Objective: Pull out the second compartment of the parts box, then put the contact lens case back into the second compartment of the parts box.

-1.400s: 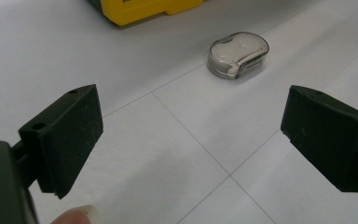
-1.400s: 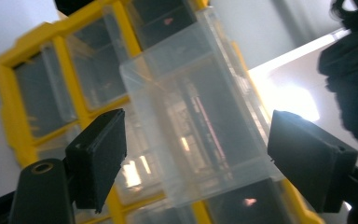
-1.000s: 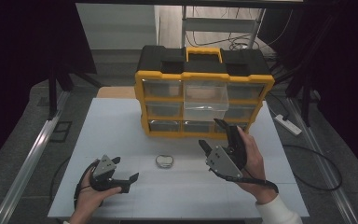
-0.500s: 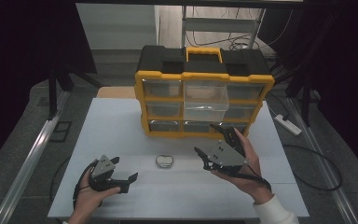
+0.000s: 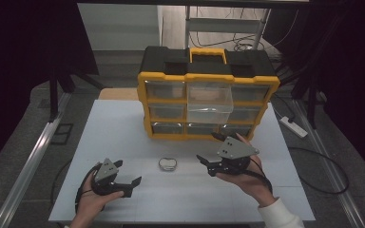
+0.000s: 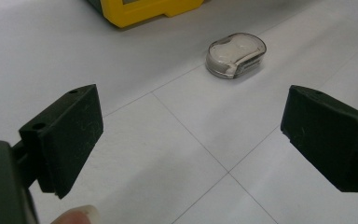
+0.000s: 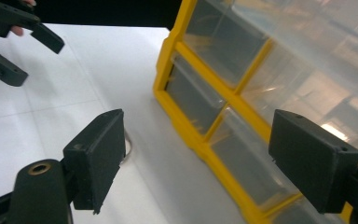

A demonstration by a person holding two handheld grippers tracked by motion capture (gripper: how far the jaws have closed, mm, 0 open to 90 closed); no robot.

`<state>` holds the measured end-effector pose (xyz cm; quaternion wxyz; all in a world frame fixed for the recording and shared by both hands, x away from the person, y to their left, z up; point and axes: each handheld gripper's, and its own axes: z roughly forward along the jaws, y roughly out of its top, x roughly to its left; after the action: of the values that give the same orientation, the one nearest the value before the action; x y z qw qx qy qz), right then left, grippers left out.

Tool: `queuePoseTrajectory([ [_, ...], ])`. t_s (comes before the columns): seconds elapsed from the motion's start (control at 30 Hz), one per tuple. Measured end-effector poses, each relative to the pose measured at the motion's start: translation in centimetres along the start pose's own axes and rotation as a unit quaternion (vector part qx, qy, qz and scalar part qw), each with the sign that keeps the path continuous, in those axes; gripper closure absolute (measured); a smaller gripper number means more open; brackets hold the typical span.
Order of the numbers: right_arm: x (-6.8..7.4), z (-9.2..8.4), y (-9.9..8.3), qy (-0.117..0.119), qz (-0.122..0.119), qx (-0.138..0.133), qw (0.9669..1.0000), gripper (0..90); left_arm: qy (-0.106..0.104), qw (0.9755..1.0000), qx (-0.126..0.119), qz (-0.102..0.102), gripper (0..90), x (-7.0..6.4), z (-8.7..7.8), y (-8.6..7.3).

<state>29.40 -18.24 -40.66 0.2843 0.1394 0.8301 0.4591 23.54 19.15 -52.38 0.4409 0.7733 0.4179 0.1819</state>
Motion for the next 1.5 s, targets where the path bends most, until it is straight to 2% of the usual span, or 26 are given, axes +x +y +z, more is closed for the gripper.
queuePoseTrajectory([
  [0.17,-0.1,0.7,-0.5,0.031,0.027,0.007,0.9991,18.6,0.000,1.0000,0.000,0.000,6.5,-0.1,0.0,0.0],
  [0.33,0.0,1.2,-1.0,0.049,0.046,0.015,0.9976,18.6,0.000,1.0000,-0.001,0.001,6.5,-0.1,0.0,0.0],
  [0.53,0.2,1.9,-1.3,0.067,0.056,0.023,0.9959,18.4,0.001,1.0000,0.000,0.002,6.5,0.0,0.0,0.0],
  [0.8,0.2,2.7,-1.6,0.080,0.061,0.037,0.9943,18.4,0.002,1.0000,-0.002,0.001,6.5,-0.1,-0.1,0.0],
  [0.83,0.3,3.0,-1.8,0.083,0.060,0.047,0.9936,18.2,0.001,1.0000,0.000,0.002,6.5,-0.1,0.0,0.0],
  [0.97,0.5,3.5,-1.9,0.092,0.061,0.056,0.9923,18.2,0.002,1.0000,0.000,0.001,6.5,-0.1,0.0,-0.1],
  [1.3,1.1,5.0,-1.8,0.112,0.050,0.073,0.9897,18.2,0.002,1.0000,0.001,0.005,6.5,0.0,-0.1,-0.1],
  [1.5,1.2,5.9,-1.9,0.122,0.051,0.085,0.9875,18.1,0.001,1.0000,0.001,0.004,6.5,0.0,-0.1,-0.1],
])
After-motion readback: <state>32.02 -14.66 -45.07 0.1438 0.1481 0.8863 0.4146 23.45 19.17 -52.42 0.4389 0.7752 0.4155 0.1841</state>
